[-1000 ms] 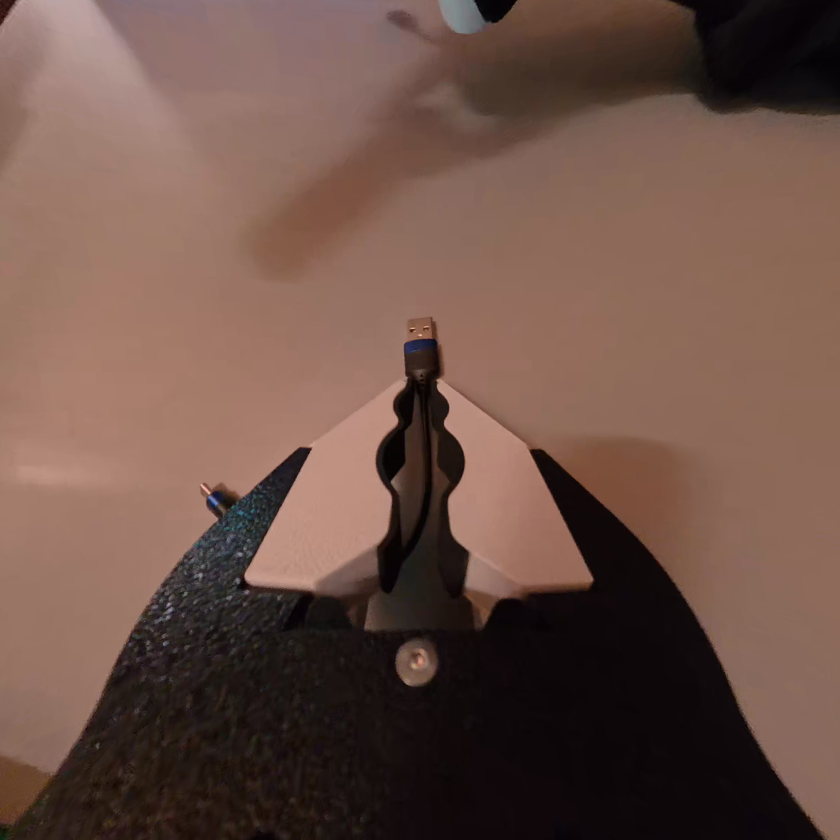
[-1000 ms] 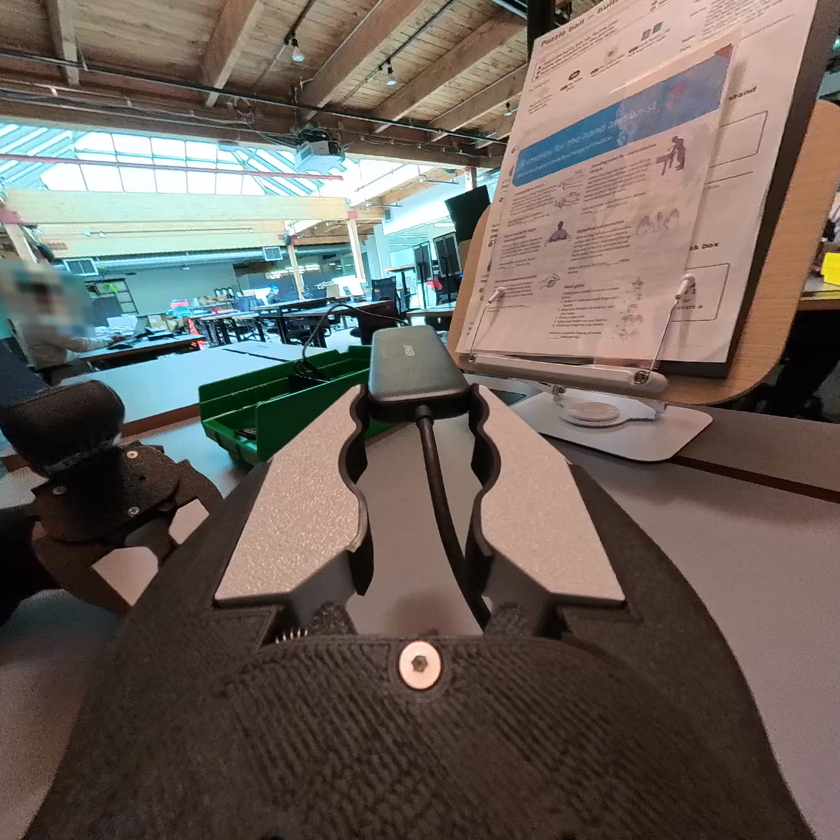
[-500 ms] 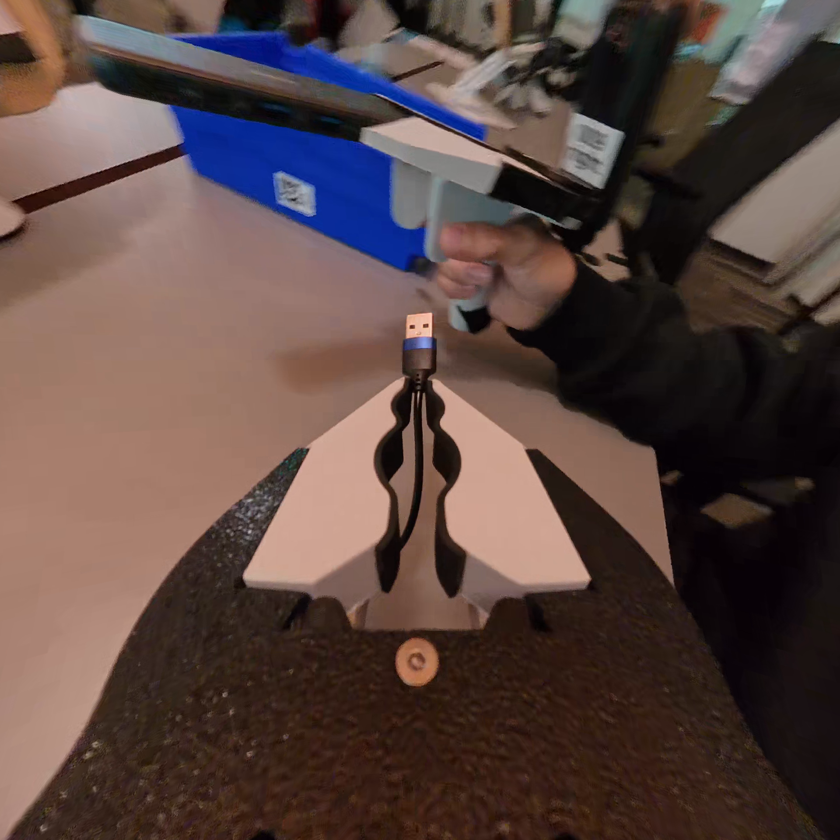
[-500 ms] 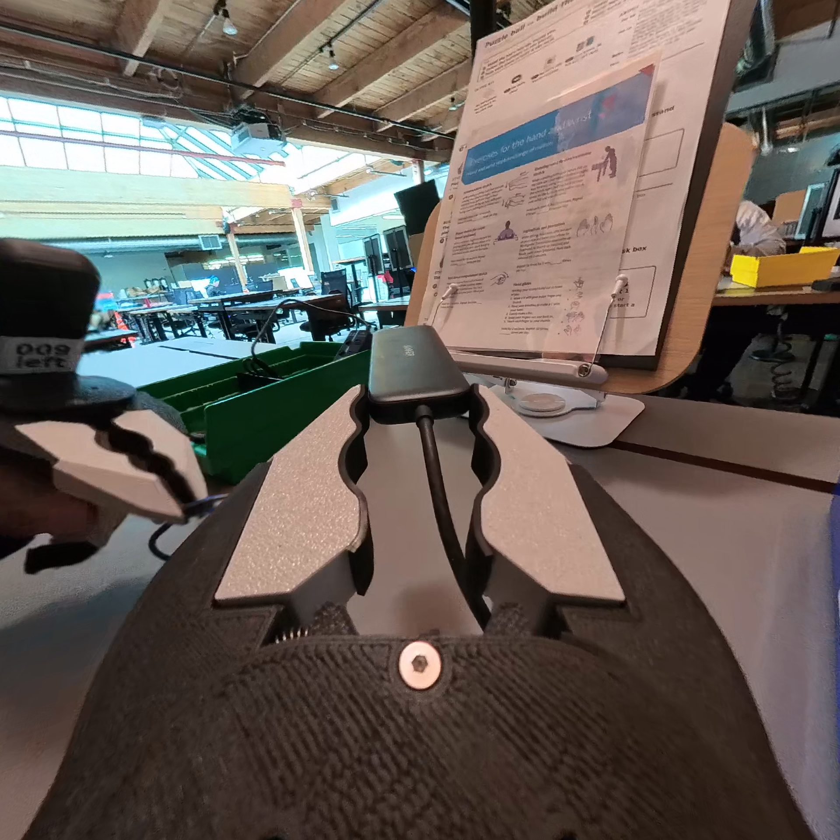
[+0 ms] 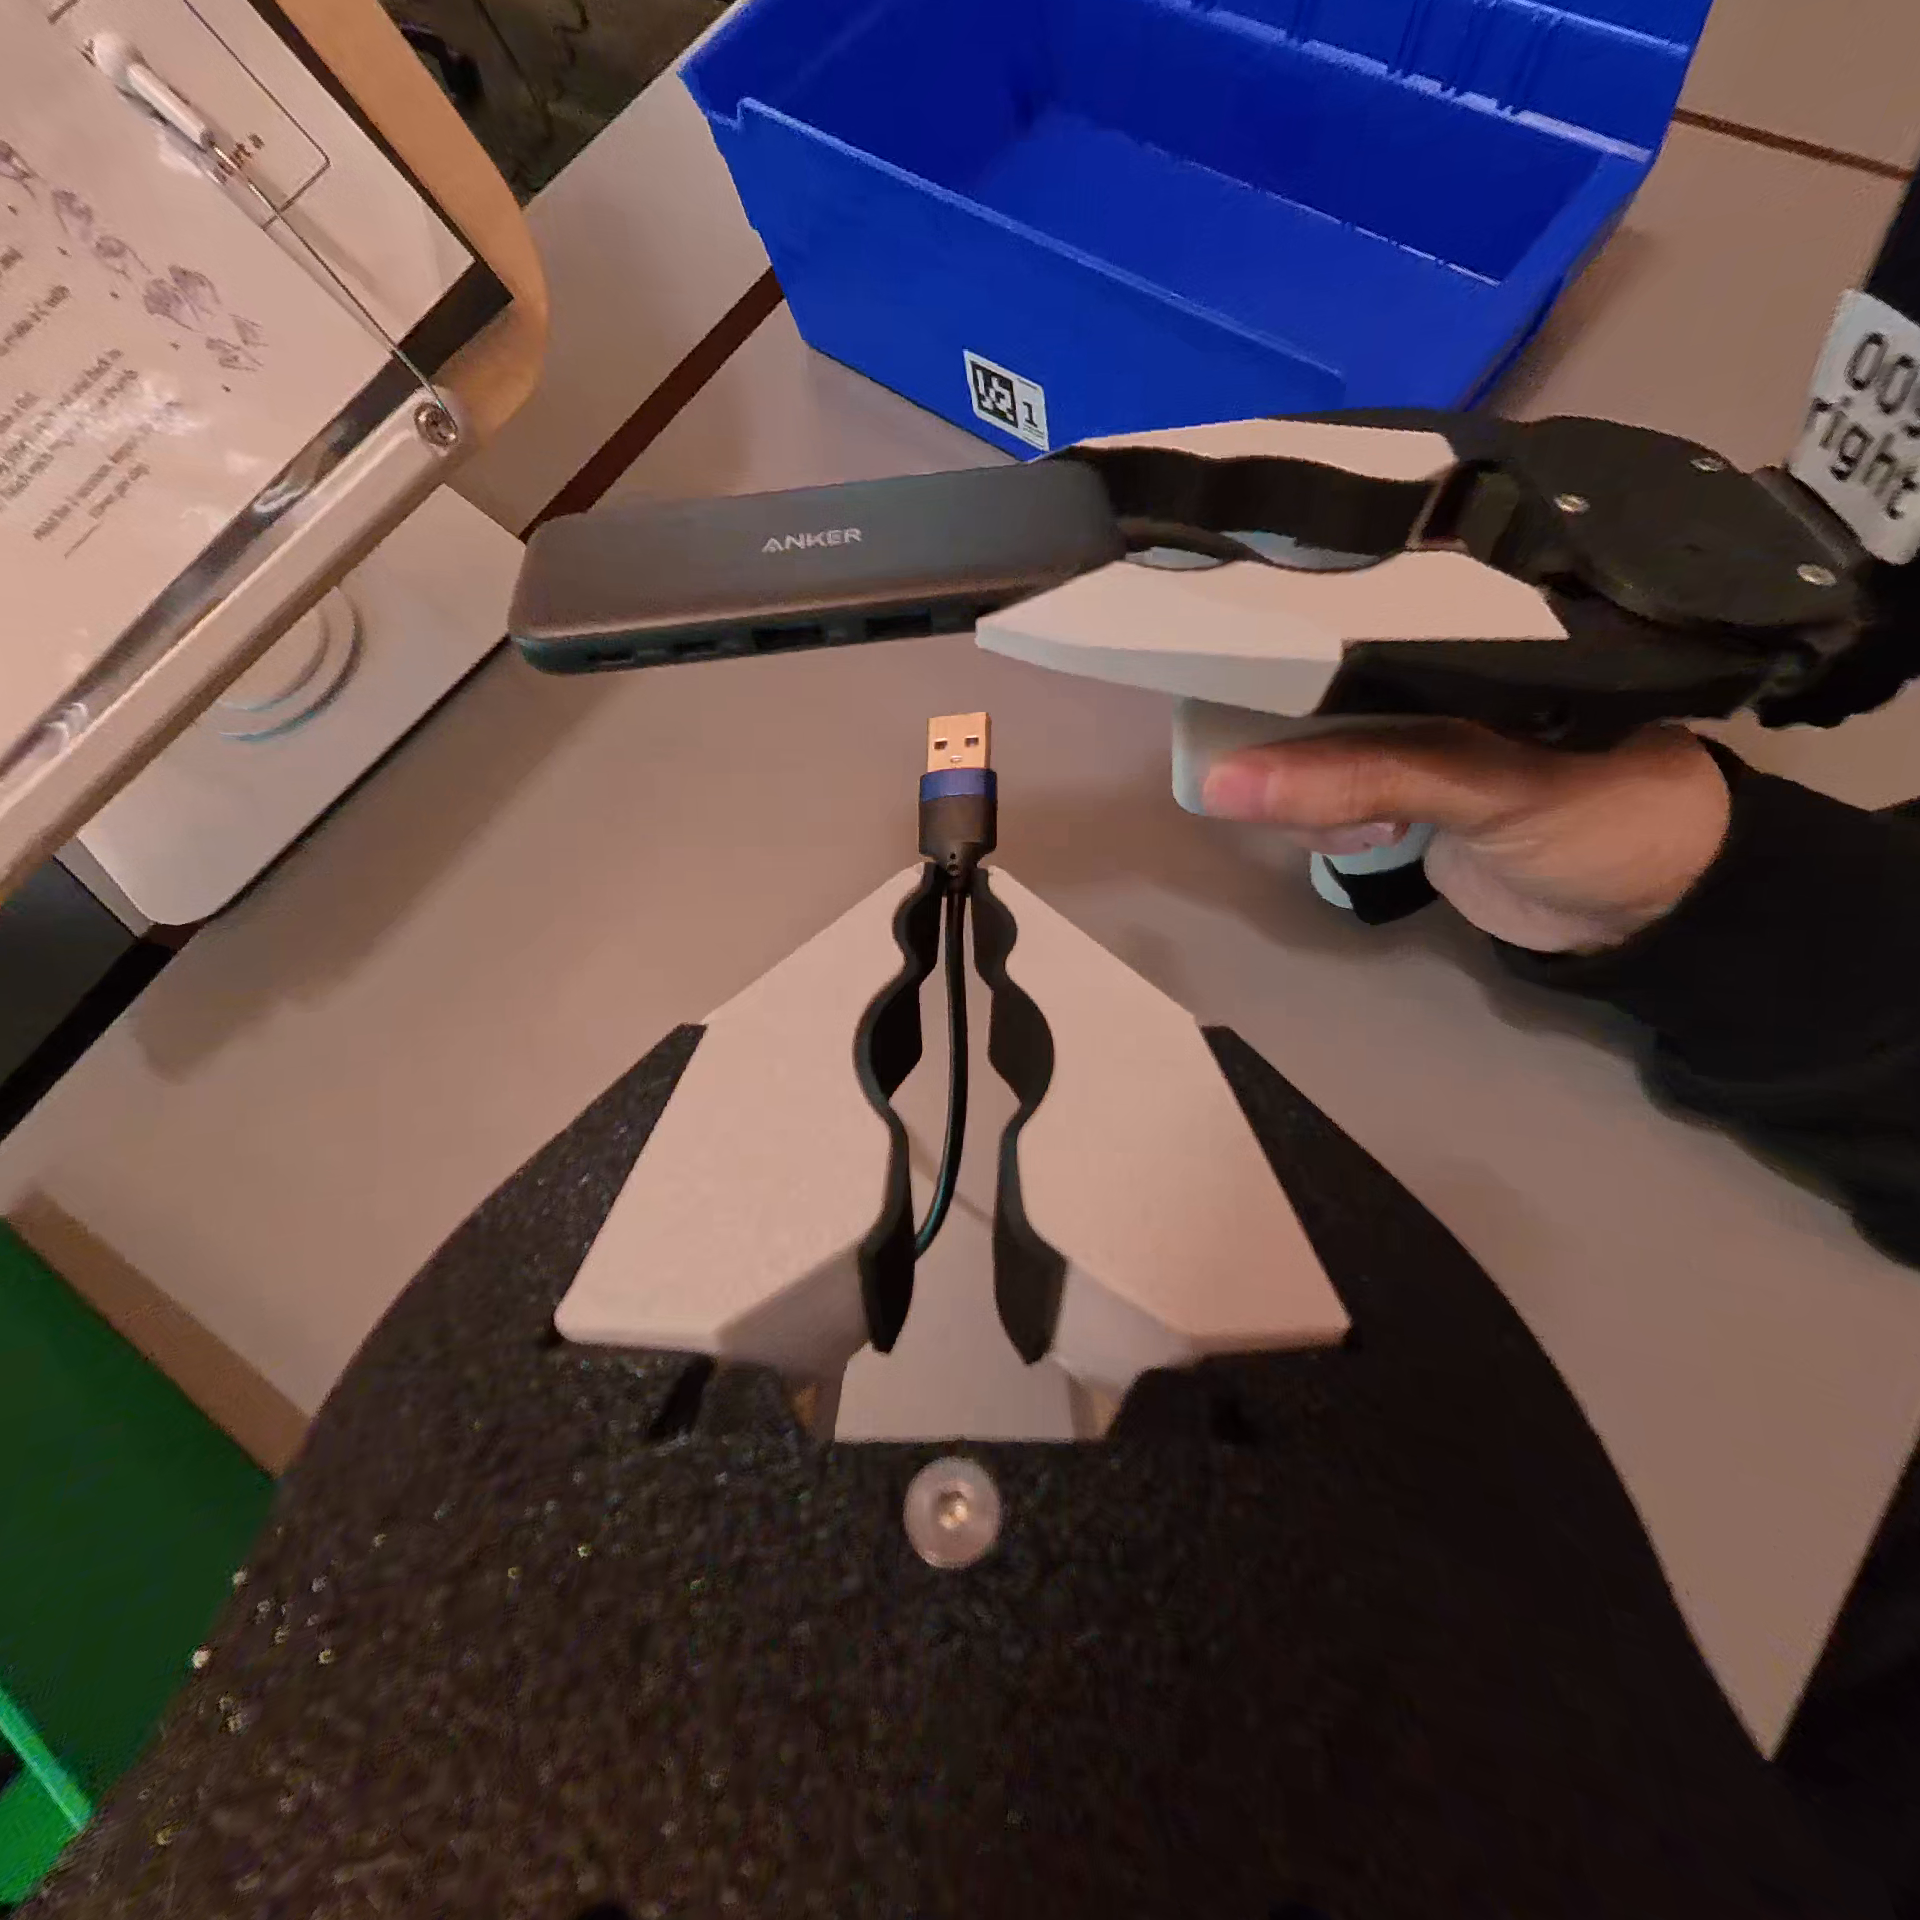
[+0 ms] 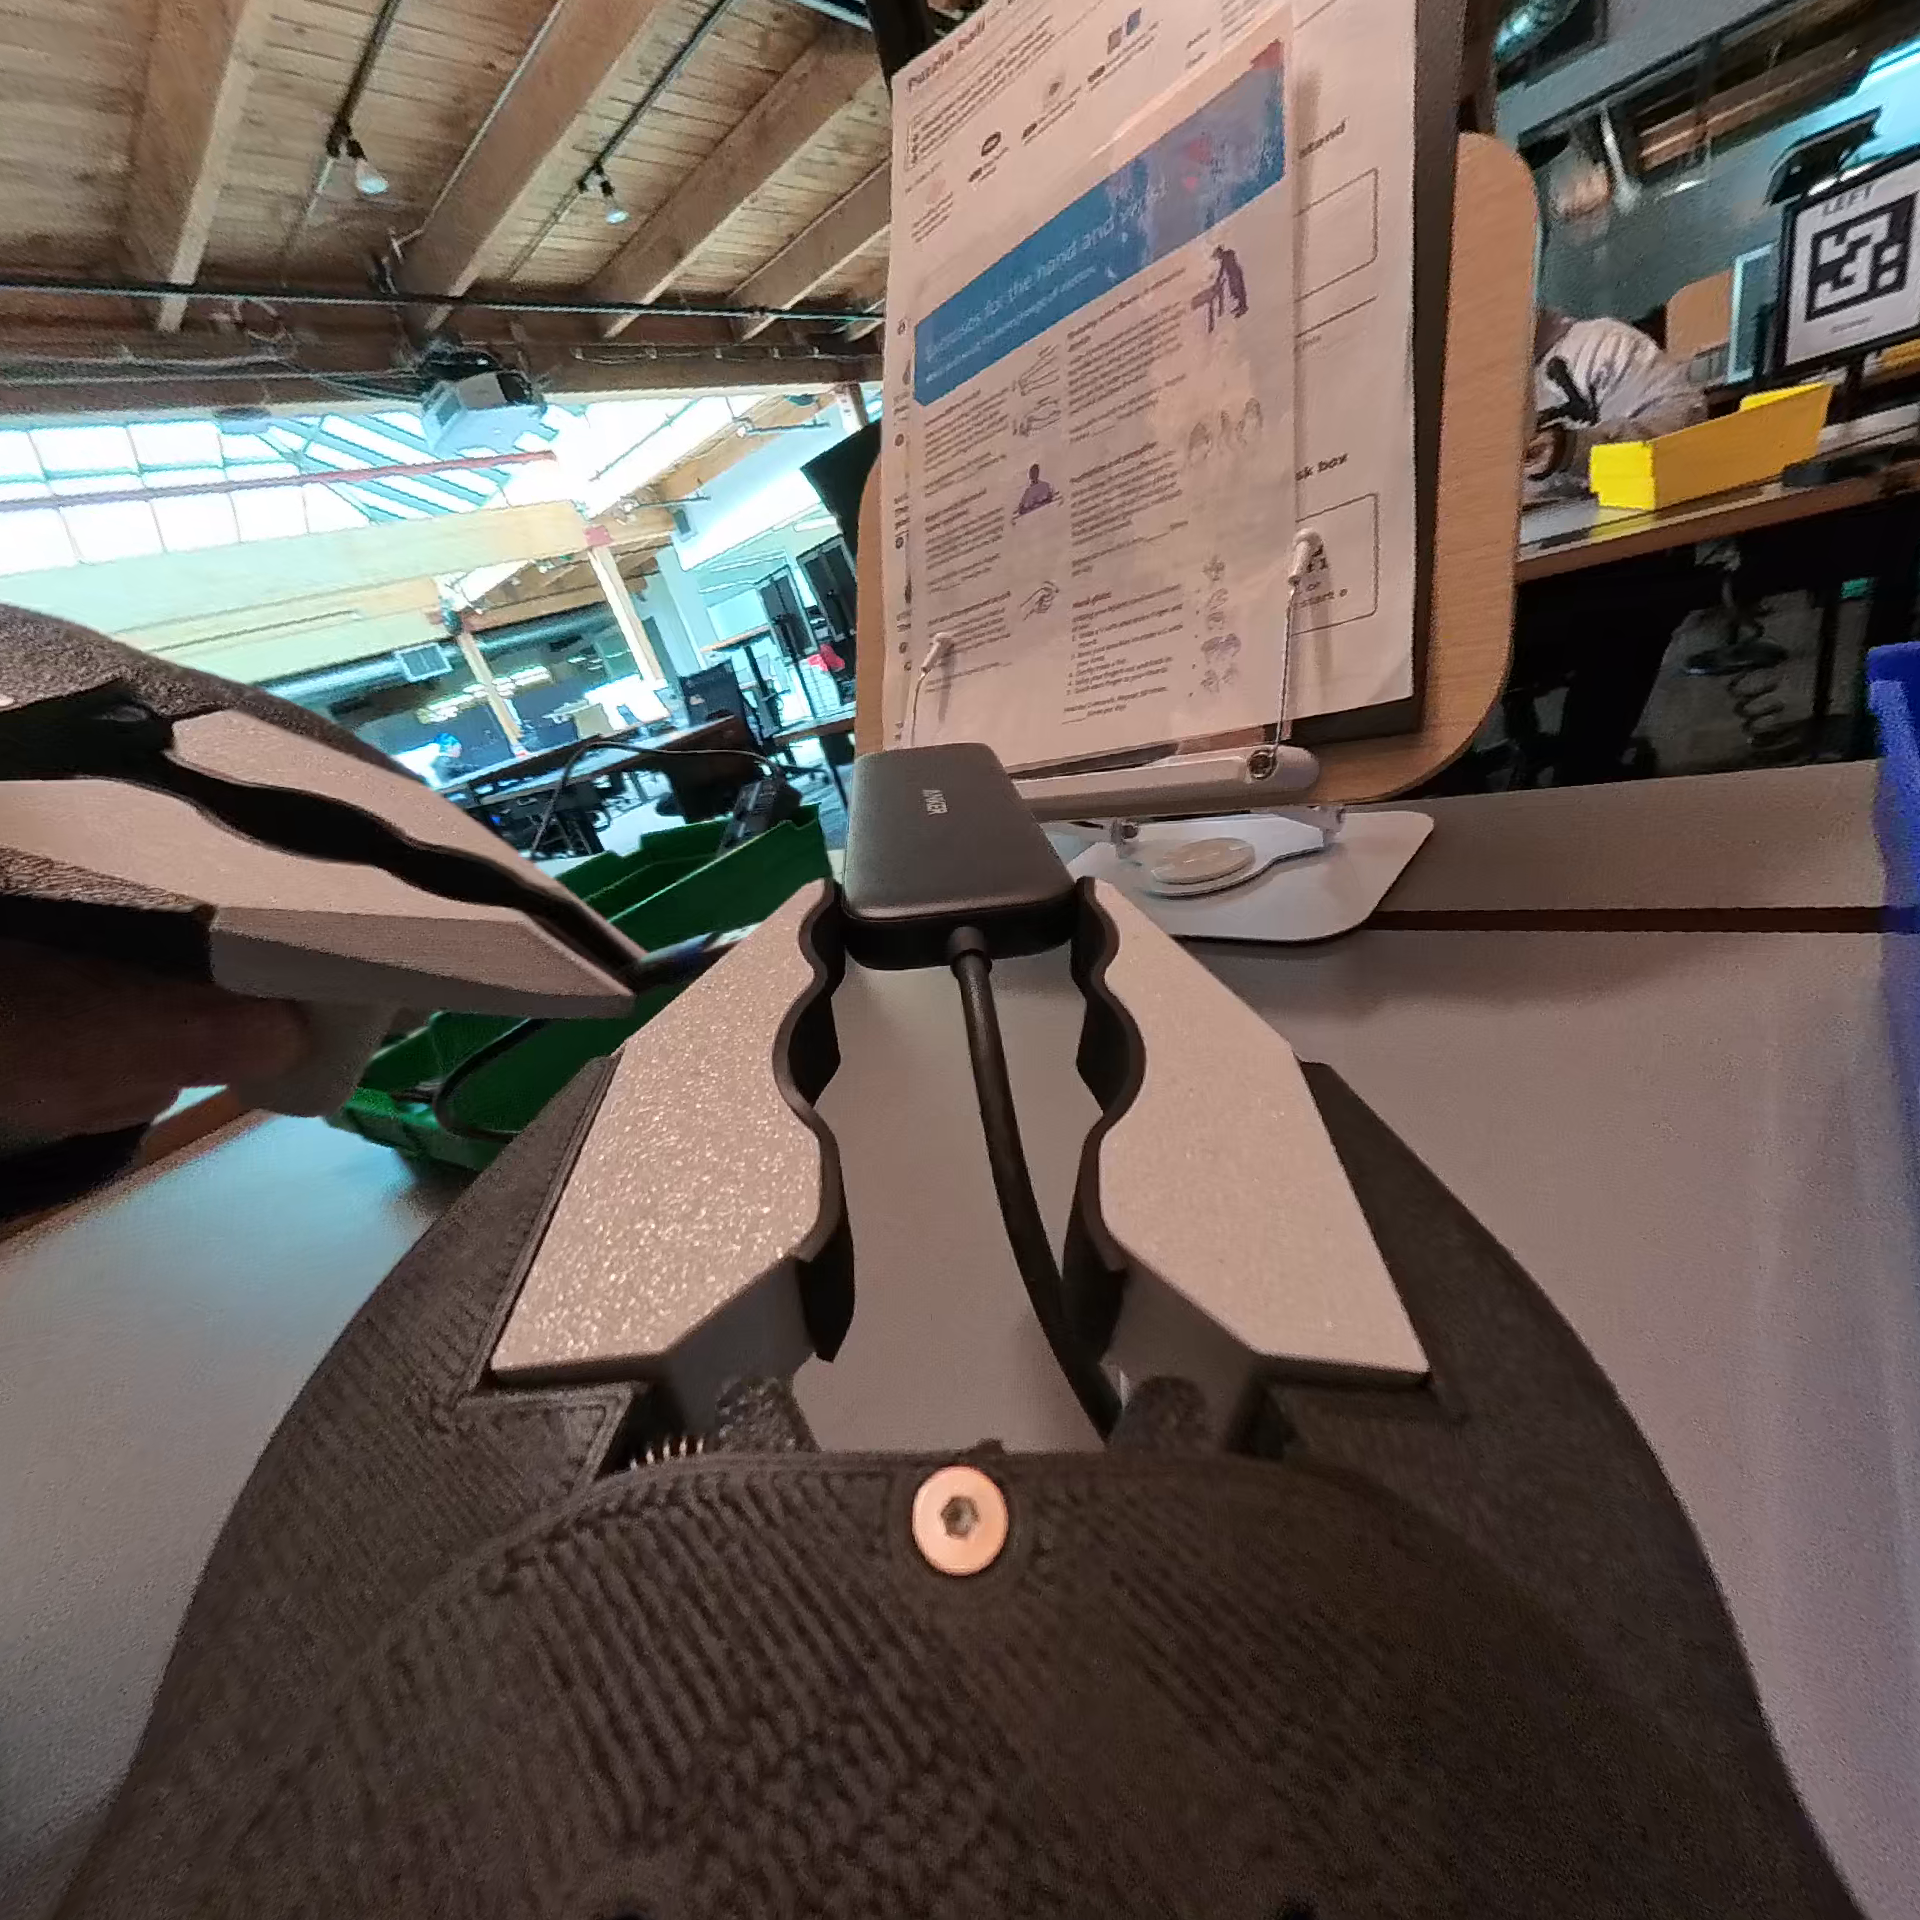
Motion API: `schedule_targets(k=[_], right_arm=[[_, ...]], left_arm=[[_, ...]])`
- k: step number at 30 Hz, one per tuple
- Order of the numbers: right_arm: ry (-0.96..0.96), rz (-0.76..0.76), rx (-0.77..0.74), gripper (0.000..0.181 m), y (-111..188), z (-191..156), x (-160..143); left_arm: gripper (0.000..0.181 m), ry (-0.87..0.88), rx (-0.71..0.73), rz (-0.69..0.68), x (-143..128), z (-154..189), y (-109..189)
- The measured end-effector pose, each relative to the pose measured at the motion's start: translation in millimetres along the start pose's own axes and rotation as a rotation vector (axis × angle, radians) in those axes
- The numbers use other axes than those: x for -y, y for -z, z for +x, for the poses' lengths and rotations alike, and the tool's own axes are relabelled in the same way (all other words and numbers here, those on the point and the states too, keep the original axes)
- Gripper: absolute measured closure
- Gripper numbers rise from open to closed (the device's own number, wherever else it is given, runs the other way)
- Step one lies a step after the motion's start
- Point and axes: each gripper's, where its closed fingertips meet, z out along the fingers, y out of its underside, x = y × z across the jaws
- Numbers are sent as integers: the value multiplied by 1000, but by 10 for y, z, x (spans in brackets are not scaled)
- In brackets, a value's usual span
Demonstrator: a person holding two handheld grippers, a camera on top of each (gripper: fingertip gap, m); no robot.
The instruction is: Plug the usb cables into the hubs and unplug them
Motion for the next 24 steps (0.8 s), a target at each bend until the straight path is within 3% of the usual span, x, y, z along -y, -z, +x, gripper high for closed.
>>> schedule_targets(k=[1,14,24], right_arm=[[16,3,-12,138,3,2,7],[125,-4,-67,138,-46,-63,-36],[212,-34,-88,138,-54,-93,-66]], left_arm=[[178,-3,11,7,23,-26,-20],[178,19,-16,62,98,-175,-56],[178,-46,80,41,84,-184,-67]])
